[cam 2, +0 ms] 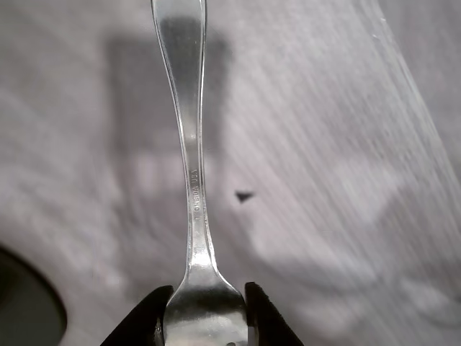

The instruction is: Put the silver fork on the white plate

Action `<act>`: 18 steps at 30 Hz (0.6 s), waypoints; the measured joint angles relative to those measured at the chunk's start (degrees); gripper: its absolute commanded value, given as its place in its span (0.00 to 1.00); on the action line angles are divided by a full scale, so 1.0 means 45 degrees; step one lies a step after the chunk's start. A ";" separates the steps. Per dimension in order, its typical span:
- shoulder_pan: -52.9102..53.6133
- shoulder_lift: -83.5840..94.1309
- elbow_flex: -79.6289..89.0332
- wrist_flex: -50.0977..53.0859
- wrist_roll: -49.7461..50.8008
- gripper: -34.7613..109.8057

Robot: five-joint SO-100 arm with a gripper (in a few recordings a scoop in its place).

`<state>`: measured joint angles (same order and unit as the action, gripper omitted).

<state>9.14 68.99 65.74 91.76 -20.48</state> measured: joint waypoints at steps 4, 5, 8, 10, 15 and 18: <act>-0.0801 0.0059 -0.1152 0.0840 0.0137 0.24; -0.1113 0.0078 -0.1406 0.1074 0.0234 0.24; -0.2109 0.0098 -0.1973 0.1504 0.0625 0.24; -0.2949 0.0098 -0.2129 0.1543 0.0898 0.24; -0.5254 -0.0195 -0.2285 0.1738 0.1719 0.24; -0.6465 -0.0957 -0.2969 0.1660 0.2129 0.24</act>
<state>-19.95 64.69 52.38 99.23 -10.90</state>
